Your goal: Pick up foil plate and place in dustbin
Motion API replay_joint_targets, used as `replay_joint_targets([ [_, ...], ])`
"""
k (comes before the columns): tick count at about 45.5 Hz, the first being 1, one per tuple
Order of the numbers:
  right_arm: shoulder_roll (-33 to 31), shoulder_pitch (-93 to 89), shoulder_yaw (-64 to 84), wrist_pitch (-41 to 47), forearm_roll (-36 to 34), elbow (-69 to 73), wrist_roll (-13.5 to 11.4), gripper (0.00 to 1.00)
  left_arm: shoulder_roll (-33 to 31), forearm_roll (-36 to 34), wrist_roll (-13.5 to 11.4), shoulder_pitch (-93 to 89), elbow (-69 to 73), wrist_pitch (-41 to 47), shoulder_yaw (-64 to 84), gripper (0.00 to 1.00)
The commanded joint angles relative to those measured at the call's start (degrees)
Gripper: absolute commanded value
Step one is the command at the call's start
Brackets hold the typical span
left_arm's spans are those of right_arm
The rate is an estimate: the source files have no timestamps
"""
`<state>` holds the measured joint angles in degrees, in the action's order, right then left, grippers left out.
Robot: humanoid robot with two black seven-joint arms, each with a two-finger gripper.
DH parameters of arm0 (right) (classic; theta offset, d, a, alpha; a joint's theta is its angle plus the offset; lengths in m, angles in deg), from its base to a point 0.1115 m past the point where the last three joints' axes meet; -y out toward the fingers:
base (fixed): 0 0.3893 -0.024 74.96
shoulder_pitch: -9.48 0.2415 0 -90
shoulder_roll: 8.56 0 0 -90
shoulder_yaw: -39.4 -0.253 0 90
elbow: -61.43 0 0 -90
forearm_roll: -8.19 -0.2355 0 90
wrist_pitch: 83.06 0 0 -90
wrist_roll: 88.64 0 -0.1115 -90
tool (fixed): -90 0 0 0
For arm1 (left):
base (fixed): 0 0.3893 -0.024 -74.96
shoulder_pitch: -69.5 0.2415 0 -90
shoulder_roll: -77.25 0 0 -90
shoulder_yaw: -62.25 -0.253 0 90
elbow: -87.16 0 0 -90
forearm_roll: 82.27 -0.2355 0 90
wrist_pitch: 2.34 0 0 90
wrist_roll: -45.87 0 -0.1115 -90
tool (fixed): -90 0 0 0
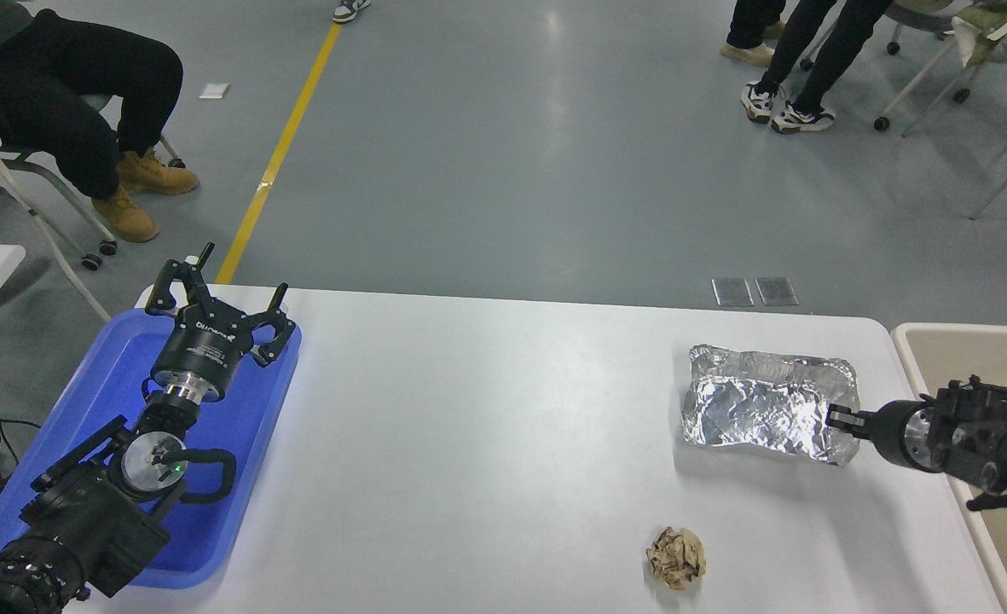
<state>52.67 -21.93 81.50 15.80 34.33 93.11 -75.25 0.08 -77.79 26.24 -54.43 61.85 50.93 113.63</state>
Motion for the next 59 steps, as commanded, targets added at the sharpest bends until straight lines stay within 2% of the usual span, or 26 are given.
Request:
replay_joint_targets([
  [1, -6.4, 11.0, 3.4, 9.3, 0.3, 5.2, -0.4, 0.00, 0.0, 0.0, -0.1, 0.0, 0.0, 0.0, 0.0, 1.00],
  [10, -12.0, 23.8, 7.6, 17.3, 1.1, 12.3, -0.1, 0.00, 0.0, 0.0, -0.1, 0.0, 0.0, 0.0, 0.0, 1.00],
  [16, -14.4, 31.4, 7.6, 21.5, 5.2, 15.5, -0.2, 0.00, 0.0, 0.0, 0.0, 0.0, 0.0, 0.0, 0.0, 1.00],
  [28, -18.1, 43.4, 7.6, 31.2, 8.7, 16.2, -0.2, 0.00, 0.0, 0.0, 0.0, 0.0, 0.0, 0.0, 0.0, 1.00],
  [41, -19.7, 47.1, 7.6, 34.8, 9.8, 16.2, -0.2, 0.00, 0.0, 0.0, 0.0, 0.0, 0.0, 0.0, 0.0, 1.00],
  [59, -20.1, 46.4, 7.8, 34.6, 10.7, 15.4, -0.2, 0.00, 0.0, 0.0, 0.0, 0.0, 0.0, 0.0, 0.0, 1.00],
])
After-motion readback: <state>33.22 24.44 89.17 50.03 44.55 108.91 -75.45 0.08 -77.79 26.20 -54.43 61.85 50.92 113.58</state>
